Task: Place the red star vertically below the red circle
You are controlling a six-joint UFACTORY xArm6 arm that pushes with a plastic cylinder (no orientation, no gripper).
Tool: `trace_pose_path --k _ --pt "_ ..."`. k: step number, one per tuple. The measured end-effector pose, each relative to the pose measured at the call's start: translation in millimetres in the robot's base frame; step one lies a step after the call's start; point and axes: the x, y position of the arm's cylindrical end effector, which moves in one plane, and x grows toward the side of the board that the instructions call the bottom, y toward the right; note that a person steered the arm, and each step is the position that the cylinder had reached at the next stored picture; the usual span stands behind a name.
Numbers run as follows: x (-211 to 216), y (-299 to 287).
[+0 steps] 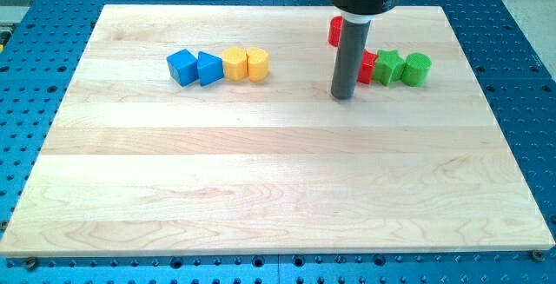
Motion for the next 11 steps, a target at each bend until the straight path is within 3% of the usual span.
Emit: trace_pose_path --k 2,4,7,11 --pt "8 31" --pt "-54 32" --pt "-68 67" --pt "-76 40"
